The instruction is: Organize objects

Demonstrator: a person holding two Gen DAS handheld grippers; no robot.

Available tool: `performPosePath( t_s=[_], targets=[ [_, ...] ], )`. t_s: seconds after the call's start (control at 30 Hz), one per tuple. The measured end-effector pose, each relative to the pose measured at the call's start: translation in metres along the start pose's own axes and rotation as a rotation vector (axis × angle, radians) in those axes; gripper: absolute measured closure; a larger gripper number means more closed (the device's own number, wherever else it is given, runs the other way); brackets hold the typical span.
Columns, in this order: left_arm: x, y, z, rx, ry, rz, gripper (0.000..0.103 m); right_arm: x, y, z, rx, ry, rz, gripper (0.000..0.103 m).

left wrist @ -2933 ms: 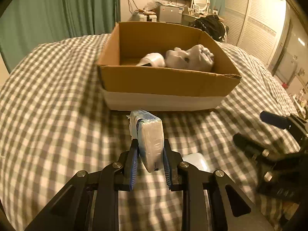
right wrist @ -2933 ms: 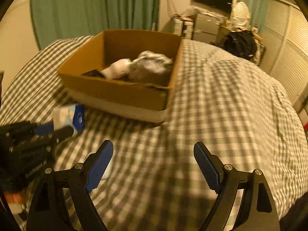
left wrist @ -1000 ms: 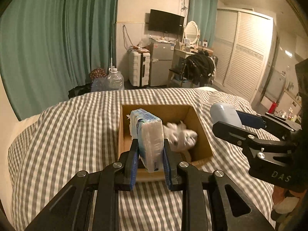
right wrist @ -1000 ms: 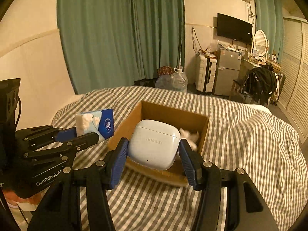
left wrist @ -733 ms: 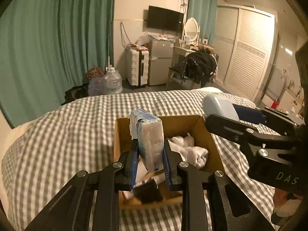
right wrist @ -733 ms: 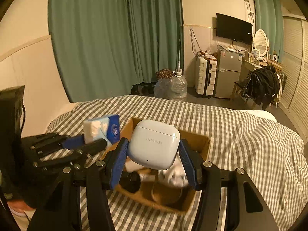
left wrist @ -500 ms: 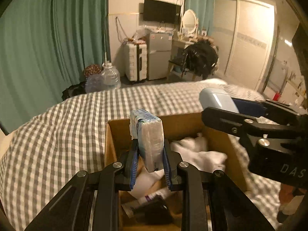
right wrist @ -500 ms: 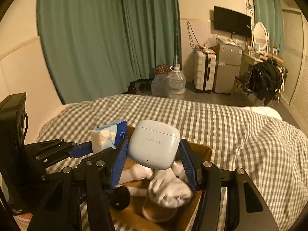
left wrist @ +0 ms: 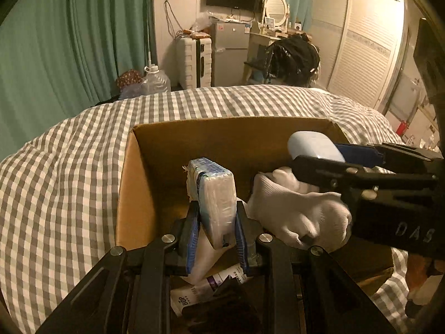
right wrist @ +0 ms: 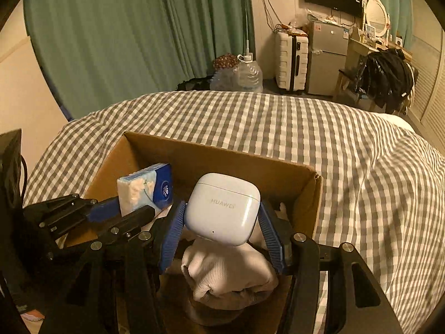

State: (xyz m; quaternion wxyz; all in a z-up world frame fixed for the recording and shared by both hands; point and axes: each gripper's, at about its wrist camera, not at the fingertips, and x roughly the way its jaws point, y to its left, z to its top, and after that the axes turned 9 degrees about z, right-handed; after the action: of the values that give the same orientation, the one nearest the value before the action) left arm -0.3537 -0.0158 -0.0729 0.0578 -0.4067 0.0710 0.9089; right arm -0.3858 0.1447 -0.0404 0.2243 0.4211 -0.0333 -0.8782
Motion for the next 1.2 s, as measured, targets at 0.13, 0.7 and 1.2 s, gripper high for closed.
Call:
performPosePath(
  t_s=[0.13, 0.7, 1.2],
  targets=[
    [-0.002, -0.003, -0.003, 0.004, 0.003, -0.03, 0.068, -0.005, -0.004, -0.001, 0.017, -0.02, 0.004, 0.042],
    [-0.09, -0.005, 0.011, -0.003, -0.18, 0.025, 0.023, -0.084, 0.001, 0.005, 0.086, -0.19, -0.033, 0.03],
    [-0.245, 0.009, 0.007, -0.035, -0.415, 0.083, 0.003, -0.248, 0.076, -0.008, -0.007, -0.435, -0.119, 0.008]
  ],
)
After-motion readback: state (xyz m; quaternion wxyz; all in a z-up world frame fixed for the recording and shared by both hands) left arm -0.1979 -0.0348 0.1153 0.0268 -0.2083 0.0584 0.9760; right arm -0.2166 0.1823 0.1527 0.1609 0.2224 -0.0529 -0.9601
